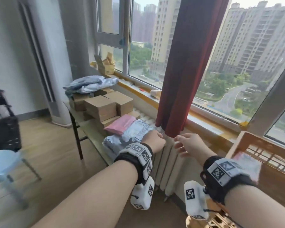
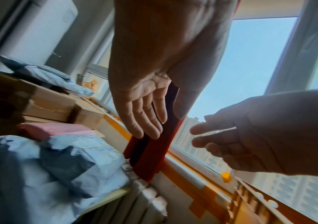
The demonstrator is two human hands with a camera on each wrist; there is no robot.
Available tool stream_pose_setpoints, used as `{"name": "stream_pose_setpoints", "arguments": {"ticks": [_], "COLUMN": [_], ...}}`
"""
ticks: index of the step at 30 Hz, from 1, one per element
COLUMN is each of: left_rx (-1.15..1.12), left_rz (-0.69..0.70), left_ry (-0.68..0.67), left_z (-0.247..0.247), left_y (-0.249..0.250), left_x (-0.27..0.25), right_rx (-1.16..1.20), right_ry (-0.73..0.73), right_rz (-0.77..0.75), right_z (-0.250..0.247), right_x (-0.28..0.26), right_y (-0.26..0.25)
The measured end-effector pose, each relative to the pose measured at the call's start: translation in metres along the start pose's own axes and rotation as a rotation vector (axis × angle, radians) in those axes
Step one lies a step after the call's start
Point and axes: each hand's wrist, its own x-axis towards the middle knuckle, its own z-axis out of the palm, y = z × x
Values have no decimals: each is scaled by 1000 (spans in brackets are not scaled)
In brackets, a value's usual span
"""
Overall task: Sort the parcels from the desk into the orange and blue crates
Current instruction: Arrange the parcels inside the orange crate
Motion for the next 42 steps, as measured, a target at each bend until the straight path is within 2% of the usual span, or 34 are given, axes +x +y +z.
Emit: {"name": "stream_pose_setpoints", "arguments": {"ticks": [8,15,25,31,42], "left_rx": [-41,-35,-63,-64,-47], "left_rz": [-90,-164,-228,-284,-310], "left_ry": [131,143,177,224,224], "left_z": [-46,-84,-106,-124,-153], "left_y": [-48,-78,-103,-123,-153], "left_x": [57,127,211,237,265], "right_rx": [3,41,14,5,32], "right_ry": [-121,-172,-214,-225,-234], "right_rz": [-32,-28,25,20,32], "right_z": [66,108,142,161,200], "right_x": [60,136,226,256,278], "right_y": [-22,-34,-38,-40,-51]}}
